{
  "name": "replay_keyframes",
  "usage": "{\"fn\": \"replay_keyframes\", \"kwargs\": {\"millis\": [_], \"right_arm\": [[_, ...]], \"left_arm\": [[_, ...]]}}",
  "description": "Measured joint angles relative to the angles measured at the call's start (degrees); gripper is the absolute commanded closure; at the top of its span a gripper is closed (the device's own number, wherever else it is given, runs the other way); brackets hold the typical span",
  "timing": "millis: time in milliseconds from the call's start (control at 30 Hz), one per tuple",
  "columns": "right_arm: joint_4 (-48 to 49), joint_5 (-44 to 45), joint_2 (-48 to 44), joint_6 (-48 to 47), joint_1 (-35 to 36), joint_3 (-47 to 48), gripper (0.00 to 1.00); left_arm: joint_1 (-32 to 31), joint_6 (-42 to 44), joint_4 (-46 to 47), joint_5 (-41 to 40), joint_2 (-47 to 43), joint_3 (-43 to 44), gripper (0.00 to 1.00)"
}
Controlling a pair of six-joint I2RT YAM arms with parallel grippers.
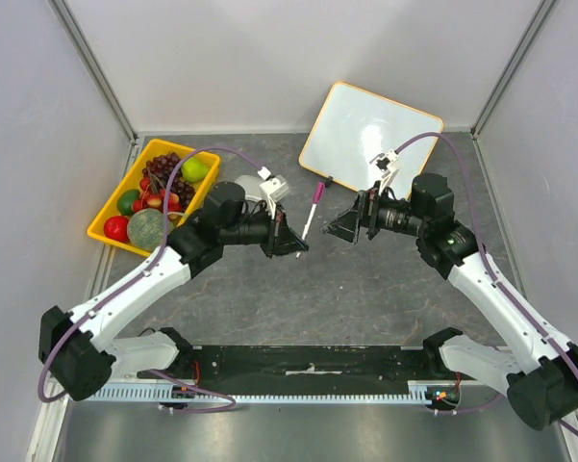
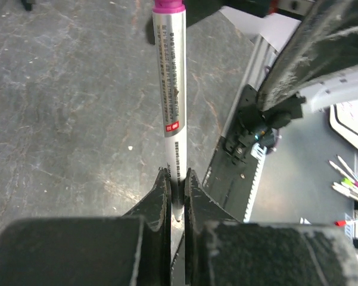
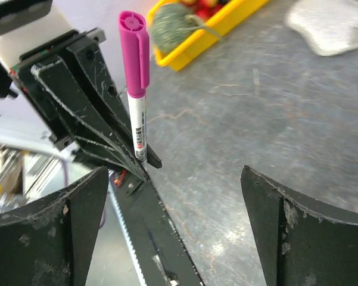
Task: Write a sentence on the whiteboard
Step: Pass from the right arm to the left, then pass from the left arm to the right
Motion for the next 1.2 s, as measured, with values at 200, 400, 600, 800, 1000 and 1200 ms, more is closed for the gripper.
{"fn": "replay_keyframes", "kwargs": {"millis": [200, 400, 600, 800, 1000, 1200], "right_arm": [[17.1, -15.1, 0.6, 7.2, 0.3, -3.9, 0.08], [26.8, -20.7, 0.5, 10.1, 2.9, -5.1, 0.25], [27.6, -21.5, 0.7, 8.7, 6.5, -5.1, 0.35], [27.6, -20.9, 1.7, 7.9, 8.9, -5.2, 0.46], [28.1, -20.0, 3.5, 7.7, 11.2, -6.4, 0.61], [30.4, -19.8, 3.6, 9.3, 11.3, -7.4, 0.61]], "left_arm": [[0.0, 3.9, -7.6, 7.6, -4.7, 2.4, 0.98], [0.0, 4.3, -10.5, 12.8, -5.8, 2.4, 0.98], [0.0, 4.3, -10.6, 16.0, -5.7, 2.4, 0.98], [0.0, 4.2, -10.2, 17.8, -5.5, 2.4, 0.98], [0.0, 4.1, -9.5, 18.8, -5.1, 2.3, 0.98], [0.0, 4.1, -8.6, 19.3, -5.1, 1.6, 0.98]]}}
